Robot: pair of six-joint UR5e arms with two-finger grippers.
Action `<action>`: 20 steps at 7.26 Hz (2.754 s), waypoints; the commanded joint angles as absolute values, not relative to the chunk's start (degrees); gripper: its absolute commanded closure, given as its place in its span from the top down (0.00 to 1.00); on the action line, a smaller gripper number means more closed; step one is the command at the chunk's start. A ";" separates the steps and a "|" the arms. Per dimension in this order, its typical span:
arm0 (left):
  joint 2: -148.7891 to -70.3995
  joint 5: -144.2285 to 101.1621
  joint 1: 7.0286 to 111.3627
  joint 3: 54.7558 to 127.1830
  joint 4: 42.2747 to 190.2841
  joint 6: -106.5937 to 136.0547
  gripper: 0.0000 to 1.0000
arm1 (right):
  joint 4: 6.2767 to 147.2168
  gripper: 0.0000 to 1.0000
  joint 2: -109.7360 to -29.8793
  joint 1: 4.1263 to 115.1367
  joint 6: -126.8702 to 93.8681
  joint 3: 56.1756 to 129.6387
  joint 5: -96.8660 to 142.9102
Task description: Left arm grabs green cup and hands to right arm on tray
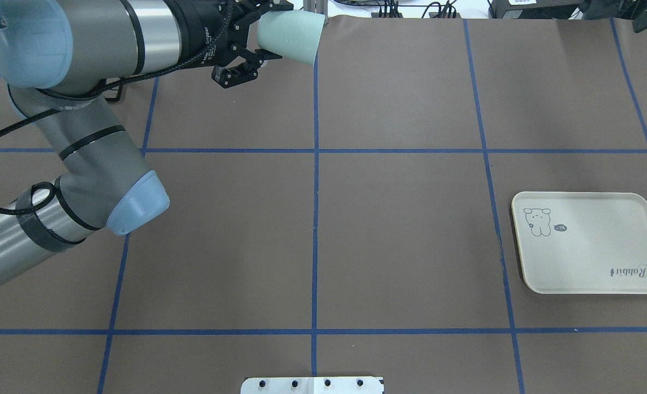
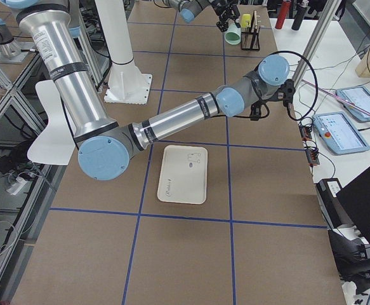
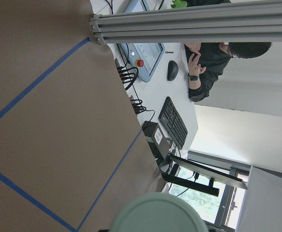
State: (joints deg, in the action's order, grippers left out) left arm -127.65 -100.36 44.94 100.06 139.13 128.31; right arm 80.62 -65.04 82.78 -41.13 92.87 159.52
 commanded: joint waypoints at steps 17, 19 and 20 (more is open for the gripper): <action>-126.74 -100.55 39.11 107.14 139.04 147.55 0.44 | 2.92 0.99 -69.27 47.16 -113.20 97.56 121.08; -125.17 -100.63 39.29 107.05 139.04 150.29 0.44 | 2.72 0.99 -68.03 45.09 -113.12 97.56 119.18; -124.11 -100.63 39.29 107.05 139.04 150.81 0.44 | 2.64 0.99 -67.33 45.09 -112.77 97.56 119.09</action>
